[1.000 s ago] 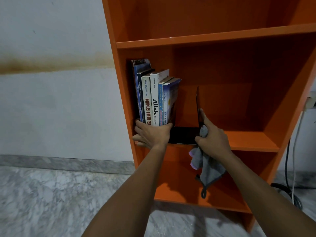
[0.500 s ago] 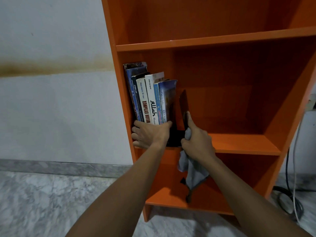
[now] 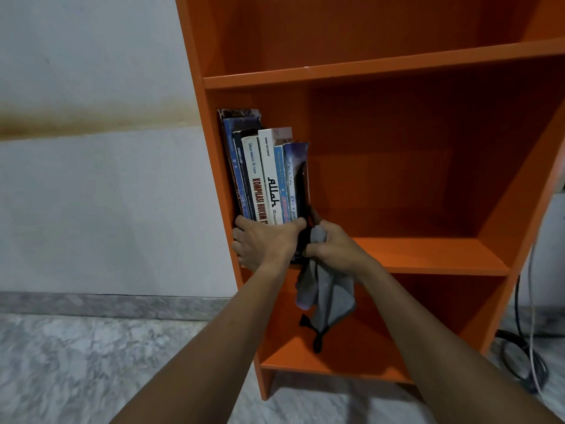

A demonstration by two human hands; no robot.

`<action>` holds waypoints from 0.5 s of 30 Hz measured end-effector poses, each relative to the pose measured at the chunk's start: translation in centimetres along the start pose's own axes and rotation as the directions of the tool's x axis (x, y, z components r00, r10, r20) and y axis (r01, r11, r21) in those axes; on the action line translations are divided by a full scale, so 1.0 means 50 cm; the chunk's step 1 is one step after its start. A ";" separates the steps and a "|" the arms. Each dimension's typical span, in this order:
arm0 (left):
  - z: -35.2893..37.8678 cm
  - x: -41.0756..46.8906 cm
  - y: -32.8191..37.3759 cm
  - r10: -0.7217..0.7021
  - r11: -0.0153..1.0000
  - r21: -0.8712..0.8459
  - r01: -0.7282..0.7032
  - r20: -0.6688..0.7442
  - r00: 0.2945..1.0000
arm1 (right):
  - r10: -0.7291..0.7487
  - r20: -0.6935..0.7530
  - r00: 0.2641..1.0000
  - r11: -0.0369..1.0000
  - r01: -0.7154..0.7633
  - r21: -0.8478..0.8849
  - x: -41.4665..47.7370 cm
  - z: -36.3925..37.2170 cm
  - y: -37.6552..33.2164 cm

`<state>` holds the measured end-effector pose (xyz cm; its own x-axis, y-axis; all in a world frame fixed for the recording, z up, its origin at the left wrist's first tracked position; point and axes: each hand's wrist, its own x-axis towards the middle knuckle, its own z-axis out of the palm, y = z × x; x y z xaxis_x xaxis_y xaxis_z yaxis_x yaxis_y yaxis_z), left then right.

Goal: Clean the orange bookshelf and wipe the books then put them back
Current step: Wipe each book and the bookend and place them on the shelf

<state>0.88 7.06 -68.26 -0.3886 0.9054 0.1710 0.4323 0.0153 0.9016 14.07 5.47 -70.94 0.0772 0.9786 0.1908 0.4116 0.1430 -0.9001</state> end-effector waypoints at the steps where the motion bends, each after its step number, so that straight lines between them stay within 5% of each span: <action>1: -0.006 -0.001 -0.009 0.035 0.999 -0.031 -0.035 0.018 0.999 | 0.004 0.027 1.000 0.996 -0.006 0.091 0.001 -0.005 0.003; 6: -0.035 -0.005 -0.055 0.177 0.971 -0.170 -0.169 0.032 0.984 | -0.027 0.124 0.992 0.981 0.002 0.192 0.009 0.002 0.003; 15: -0.045 -0.020 -0.068 0.197 0.970 -0.139 -0.199 -0.031 0.980 | -0.093 -0.078 0.993 0.995 0.094 0.020 0.017 0.042 0.000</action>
<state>-2.00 5.15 -70.59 -0.3209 0.8772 0.3571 0.3837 -0.2243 0.8958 12.23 6.62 -71.60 0.1092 0.9466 0.3032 0.3989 0.2377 -0.8857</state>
